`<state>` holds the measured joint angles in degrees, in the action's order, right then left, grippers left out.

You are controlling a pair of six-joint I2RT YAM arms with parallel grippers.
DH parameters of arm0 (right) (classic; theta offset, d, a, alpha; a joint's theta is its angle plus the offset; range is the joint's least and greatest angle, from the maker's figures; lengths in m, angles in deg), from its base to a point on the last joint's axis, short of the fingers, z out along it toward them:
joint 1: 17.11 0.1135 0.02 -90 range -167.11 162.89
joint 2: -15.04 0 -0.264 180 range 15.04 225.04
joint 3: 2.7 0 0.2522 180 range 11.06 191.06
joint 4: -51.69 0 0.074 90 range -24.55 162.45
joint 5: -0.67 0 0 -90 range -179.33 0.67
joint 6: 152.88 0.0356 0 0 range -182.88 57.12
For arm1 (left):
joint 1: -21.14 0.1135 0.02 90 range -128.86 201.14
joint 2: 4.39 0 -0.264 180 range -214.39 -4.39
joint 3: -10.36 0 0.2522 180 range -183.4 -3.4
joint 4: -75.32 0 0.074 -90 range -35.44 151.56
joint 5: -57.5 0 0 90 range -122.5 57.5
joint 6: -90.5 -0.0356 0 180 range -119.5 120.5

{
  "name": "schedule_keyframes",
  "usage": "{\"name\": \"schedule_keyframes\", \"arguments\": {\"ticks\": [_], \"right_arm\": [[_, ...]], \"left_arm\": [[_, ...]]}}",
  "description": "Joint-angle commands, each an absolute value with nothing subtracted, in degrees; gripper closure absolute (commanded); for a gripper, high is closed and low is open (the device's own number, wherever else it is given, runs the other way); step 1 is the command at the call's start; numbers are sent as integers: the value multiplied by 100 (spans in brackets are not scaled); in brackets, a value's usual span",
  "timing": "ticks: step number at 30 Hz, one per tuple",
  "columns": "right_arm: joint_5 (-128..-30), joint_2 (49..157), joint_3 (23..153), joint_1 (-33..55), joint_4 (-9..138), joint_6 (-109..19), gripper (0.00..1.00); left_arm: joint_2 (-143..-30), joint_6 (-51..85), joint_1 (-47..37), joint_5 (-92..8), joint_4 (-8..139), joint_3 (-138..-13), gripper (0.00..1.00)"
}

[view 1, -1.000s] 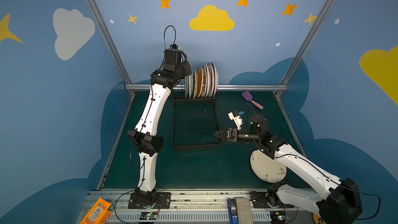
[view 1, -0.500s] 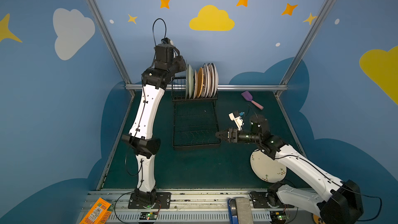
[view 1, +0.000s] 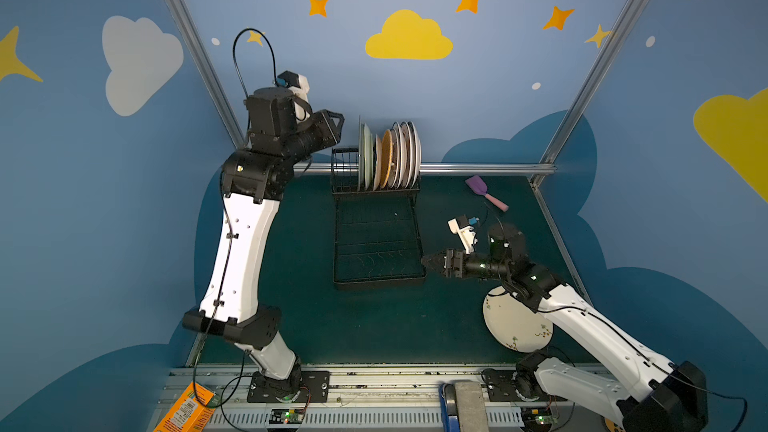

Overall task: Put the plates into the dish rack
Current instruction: 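Open the left gripper and withdraw it while the right gripper reaches the berry plate, then slide the right gripper under the white berry-print plate's edge and tilt it up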

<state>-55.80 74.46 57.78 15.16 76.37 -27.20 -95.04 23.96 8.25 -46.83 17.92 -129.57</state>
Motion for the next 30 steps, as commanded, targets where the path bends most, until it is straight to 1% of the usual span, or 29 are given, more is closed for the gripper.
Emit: {"name": "schedule_keyframes", "arguments": {"ticks": [1, 5, 7, 8, 10, 12, 17, 19, 24, 30], "right_arm": [[-5864, 7254, 5925, 1319, 7977, -2894, 13], [-6084, 7119, 5836, 964, 8273, -2939, 13], [-6275, 7006, 5717, 773, 8362, -2922, 13], [-6362, 6961, 5680, 655, 8454, -2921, 13], [-6585, 6878, 5614, 471, 8601, -2918, 13], [-6751, 6822, 5524, 268, 8715, -2871, 13], [-6972, 6843, 5337, -374, 8961, -2844, 13], [-7121, 6839, 5263, -647, 9016, -2855, 13], [-7794, 6957, 5053, -1538, 9349, -2554, 11], [-8134, 6752, 4446, -2852, 9332, -2312, 10]], "left_arm": [[-8684, 2598, 841, -5411, 2481, -11763, 58], [-7559, 2854, 839, -6133, 3119, -10035, 41], [-7094, 2967, 844, -6344, 3338, -9249, 35], [-6819, 2996, 847, -6472, 3511, -8828, 30], [-6334, 2940, 841, -6652, 3778, -8050, 17], [-5912, 2861, 841, -6779, 3967, -7375, 1], [-5093, 2901, 832, -7775, 4681, -5943, 0], [-4833, 3054, 817, -7945, 5069, -5452, 0], [-4447, 3135, 753, -7939, 5566, -4658, 0], [-4761, 3424, 639, -7912, 5817, -4331, 0]]}}
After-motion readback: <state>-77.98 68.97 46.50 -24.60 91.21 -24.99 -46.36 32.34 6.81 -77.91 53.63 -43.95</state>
